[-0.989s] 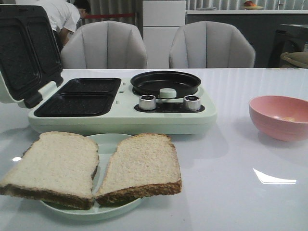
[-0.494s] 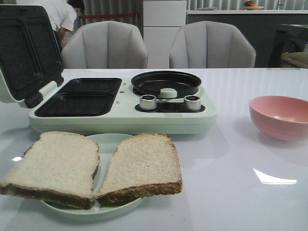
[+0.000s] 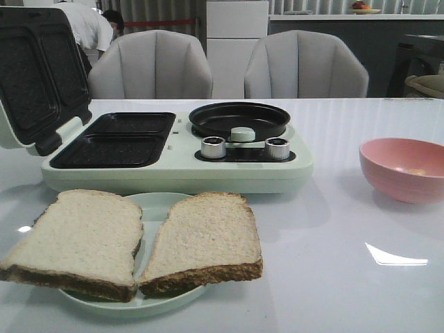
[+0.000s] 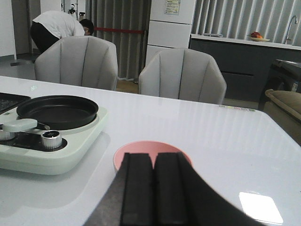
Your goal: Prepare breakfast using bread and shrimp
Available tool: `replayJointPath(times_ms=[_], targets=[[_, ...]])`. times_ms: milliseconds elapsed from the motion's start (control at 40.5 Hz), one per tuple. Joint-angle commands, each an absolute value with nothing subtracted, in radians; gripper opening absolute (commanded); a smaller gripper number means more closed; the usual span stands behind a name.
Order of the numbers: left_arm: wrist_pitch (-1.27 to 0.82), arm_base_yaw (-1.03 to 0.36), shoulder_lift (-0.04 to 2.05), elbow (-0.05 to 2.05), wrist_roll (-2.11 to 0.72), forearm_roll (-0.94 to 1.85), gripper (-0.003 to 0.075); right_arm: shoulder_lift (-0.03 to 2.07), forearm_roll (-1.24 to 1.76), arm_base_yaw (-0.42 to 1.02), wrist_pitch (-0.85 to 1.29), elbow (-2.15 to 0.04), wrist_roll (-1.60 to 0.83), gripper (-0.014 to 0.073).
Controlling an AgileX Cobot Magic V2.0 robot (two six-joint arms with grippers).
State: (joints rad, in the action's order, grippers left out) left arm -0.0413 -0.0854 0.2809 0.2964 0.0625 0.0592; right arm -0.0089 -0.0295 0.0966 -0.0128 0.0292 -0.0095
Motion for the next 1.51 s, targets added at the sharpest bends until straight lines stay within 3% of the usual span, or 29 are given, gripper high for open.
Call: replayJointPath(times_ms=[0,297,544,816,1186,1483], targets=[[0.047,-0.083,0.296,0.33,0.065,0.059,0.0596,-0.029,-0.042,0.092,-0.108,0.026,-0.011,-0.0033],[0.0,-0.083,0.296,0.33,0.063,0.055,0.0593,-0.029,-0.042,0.092,-0.108,0.026,-0.011,-0.0033],[-0.062,-0.112,0.296,0.328,0.06,-0.199,0.0593,-0.029,-0.042,0.092,-0.108,0.026,-0.011,-0.0033],[-0.202,-0.39,0.408,0.337,0.064,-0.57,0.0593,-0.029,-0.042,0.092,-0.108,0.026,-0.011,-0.0033],[-0.475,-0.837,0.813,0.379,0.064,-0.803,0.0593,-0.029,-0.042,0.092,-0.108,0.026,-0.011,-0.0033],[-0.547,-0.889,1.111,0.435,0.127,-0.961,0.0593,-0.029,-0.042,0.092,-0.108,0.026,-0.011,-0.0033]])
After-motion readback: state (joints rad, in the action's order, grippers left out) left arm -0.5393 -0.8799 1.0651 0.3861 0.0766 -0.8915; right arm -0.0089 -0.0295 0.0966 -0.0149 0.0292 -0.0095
